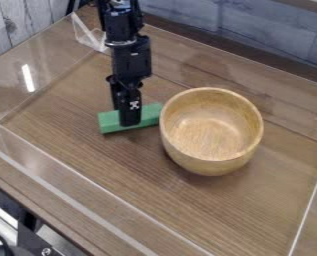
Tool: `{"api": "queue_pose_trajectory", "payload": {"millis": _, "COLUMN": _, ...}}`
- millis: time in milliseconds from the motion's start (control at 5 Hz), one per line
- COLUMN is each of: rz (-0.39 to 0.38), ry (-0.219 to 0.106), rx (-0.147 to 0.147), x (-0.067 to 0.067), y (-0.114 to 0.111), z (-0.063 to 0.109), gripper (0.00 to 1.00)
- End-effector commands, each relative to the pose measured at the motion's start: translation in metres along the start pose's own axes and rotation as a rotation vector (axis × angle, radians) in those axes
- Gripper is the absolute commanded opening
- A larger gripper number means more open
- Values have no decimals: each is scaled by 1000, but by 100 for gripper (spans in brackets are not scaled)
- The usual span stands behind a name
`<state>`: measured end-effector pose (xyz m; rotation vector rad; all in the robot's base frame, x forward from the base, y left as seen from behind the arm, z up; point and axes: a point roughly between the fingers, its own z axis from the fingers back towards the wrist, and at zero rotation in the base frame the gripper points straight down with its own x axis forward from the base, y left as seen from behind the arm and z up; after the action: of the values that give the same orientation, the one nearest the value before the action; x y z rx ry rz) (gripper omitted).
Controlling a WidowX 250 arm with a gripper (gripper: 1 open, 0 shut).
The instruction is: Put green object into wooden bowl
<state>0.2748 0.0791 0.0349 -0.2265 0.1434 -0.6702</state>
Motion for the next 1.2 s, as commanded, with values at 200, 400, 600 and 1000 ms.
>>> {"api": "queue_pose_trajectory", "payload": {"millis": 200, "rz": 89, "ry": -95, "rx": 103, "x": 10, "y": -25, "z": 55, "gripper": 0}}
{"api": "queue_pose_trajectory", "payload": {"millis": 400, "rz": 128, "ry": -114, "rx": 107, "x": 27, "y": -50, "z": 59, "gripper": 0}}
{"api": "queue_pose_trajectory", "payload": {"millis": 600, "rz": 151, "ry": -125, "rx": 99, "x": 51, "y": -76, "z": 51, "gripper": 0}}
{"api": "queue_pose_trajectory", "payload": {"millis": 1000, "rz": 184, "ry": -124, "rx": 87, "x": 73, "y": -106, "z": 43, "gripper": 0}}
